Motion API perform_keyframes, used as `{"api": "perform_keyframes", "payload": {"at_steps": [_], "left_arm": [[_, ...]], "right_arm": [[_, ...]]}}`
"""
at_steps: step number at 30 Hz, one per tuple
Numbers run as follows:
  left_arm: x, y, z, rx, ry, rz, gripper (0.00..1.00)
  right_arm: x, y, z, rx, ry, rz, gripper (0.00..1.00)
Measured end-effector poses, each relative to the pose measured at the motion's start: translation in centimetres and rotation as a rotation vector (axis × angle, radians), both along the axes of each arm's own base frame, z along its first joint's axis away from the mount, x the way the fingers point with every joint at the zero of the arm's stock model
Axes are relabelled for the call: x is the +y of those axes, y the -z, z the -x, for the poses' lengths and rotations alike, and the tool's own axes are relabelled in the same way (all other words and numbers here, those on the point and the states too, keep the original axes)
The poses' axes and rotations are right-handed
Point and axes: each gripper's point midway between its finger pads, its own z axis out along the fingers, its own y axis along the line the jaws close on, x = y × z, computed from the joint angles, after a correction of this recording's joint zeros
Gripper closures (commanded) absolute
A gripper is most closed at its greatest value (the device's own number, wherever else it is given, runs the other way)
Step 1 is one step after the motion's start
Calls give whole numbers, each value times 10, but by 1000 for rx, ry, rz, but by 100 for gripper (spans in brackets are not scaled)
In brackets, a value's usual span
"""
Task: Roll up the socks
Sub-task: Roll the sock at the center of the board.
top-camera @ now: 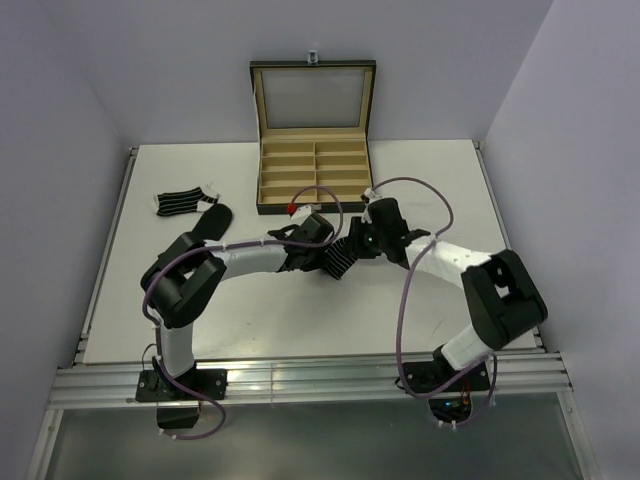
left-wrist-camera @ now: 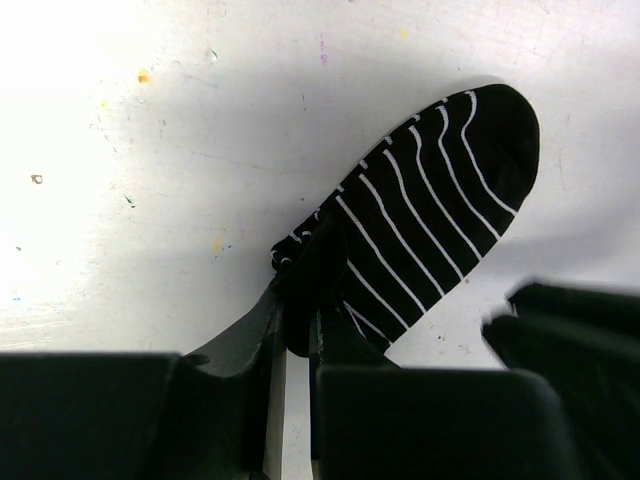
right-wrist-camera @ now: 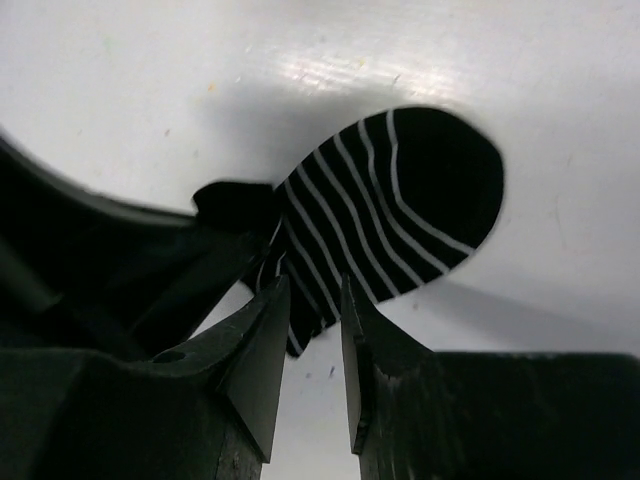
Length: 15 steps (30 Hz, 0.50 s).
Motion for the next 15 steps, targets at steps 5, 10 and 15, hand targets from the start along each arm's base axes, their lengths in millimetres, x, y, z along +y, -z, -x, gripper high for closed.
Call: {"api": "perform_keyframes", "payload": {"at_steps": [5,10,15], "left_arm": [[0,1,0,8,-1,-8,91],[0,1,0,10,-1,-10,91],[0,1,0,10,-1,-11,91]], "right_arm": [[7,-6,22,-31,-54,-21,66],[18,4,41,3,-109,-35,67],[23,12,44,25,-125,-49,67]]}}
